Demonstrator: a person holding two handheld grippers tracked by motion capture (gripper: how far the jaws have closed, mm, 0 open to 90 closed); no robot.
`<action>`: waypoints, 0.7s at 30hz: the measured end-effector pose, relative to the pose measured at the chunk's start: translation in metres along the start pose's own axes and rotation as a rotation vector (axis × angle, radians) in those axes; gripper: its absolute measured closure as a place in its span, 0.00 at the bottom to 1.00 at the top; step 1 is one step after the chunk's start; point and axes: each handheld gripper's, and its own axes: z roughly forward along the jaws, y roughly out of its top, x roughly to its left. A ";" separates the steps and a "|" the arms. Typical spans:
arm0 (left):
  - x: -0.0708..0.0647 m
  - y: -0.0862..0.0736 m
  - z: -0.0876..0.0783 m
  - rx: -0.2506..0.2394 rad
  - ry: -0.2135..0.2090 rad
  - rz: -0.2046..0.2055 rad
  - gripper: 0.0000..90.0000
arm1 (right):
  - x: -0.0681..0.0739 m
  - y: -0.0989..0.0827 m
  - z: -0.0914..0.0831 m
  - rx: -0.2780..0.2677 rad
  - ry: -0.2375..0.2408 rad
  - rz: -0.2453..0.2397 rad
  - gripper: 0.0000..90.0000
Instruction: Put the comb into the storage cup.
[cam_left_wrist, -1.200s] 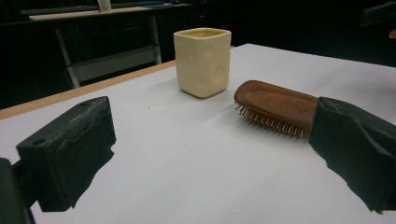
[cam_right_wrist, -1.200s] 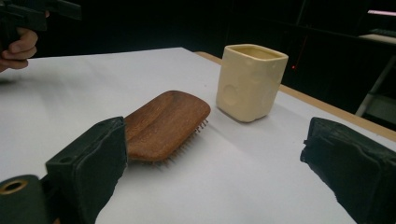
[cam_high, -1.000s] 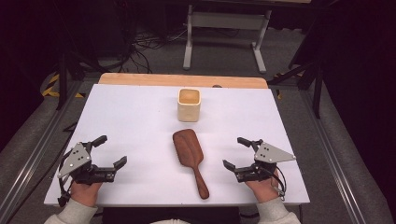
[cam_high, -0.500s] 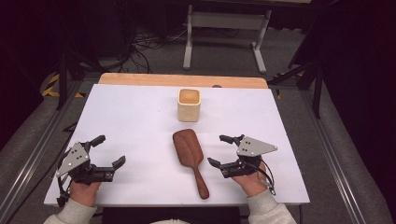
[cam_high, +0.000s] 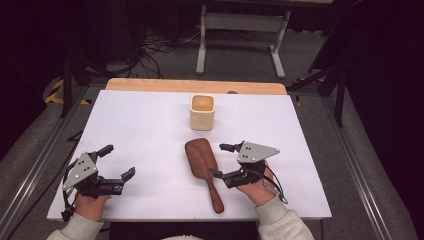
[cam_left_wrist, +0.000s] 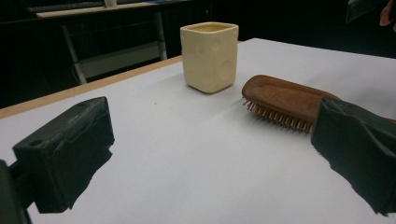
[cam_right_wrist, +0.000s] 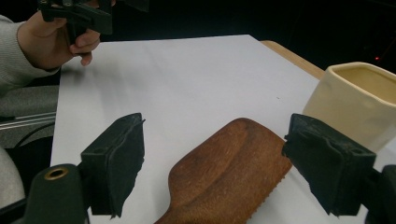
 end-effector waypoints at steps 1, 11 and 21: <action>0.000 0.000 0.000 -0.001 0.001 0.001 0.00 | 0.000 0.000 0.000 0.000 0.000 0.000 0.22; 0.002 -0.001 0.001 0.006 -0.004 -0.011 0.00 | 0.007 0.018 0.025 0.030 0.065 -0.052 0.22; 0.001 -0.003 0.003 0.010 -0.029 0.006 0.00 | 0.017 0.029 0.054 0.213 0.187 -0.090 0.85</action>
